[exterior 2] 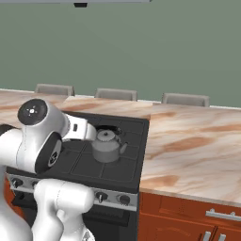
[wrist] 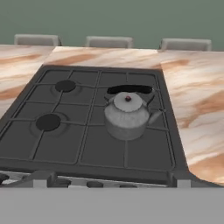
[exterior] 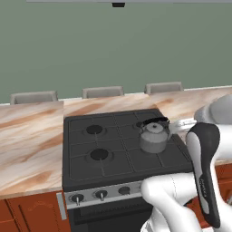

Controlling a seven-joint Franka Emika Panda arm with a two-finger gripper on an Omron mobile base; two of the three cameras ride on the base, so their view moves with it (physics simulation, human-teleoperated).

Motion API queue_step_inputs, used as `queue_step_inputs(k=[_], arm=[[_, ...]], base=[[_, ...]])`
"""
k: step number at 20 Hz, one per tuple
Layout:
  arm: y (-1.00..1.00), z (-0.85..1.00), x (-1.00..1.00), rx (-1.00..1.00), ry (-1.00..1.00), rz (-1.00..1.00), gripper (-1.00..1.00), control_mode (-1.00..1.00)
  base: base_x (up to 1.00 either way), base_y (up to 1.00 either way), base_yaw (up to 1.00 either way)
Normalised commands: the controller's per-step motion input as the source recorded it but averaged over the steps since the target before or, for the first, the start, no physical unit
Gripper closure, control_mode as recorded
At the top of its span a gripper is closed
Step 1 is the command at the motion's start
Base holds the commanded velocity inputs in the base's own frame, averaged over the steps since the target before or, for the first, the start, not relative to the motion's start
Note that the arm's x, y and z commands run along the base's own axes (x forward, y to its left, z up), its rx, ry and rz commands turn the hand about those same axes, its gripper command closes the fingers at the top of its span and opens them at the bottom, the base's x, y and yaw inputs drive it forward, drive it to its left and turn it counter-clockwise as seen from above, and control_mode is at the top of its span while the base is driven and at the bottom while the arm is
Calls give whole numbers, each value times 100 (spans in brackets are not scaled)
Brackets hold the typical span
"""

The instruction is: Lower the heat of the kettle.

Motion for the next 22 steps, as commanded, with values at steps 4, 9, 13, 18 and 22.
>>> queue_step_inputs(k=[4,9,13,18,22], arm=[[-53,0,-30,-7,-5,0,-100,-100],[-54,0,-27,-13,-15,8,-100,-100],[-51,0,-19,-15,-19,16,-100,-100],[-50,-2,-14,-18,-29,25,-100,-100],[-35,-6,-1,-18,-29,30,-100,-100]], base=[[0,0,0],[0,0,0],[0,0,0],[0,0,0],[0,0,0]])
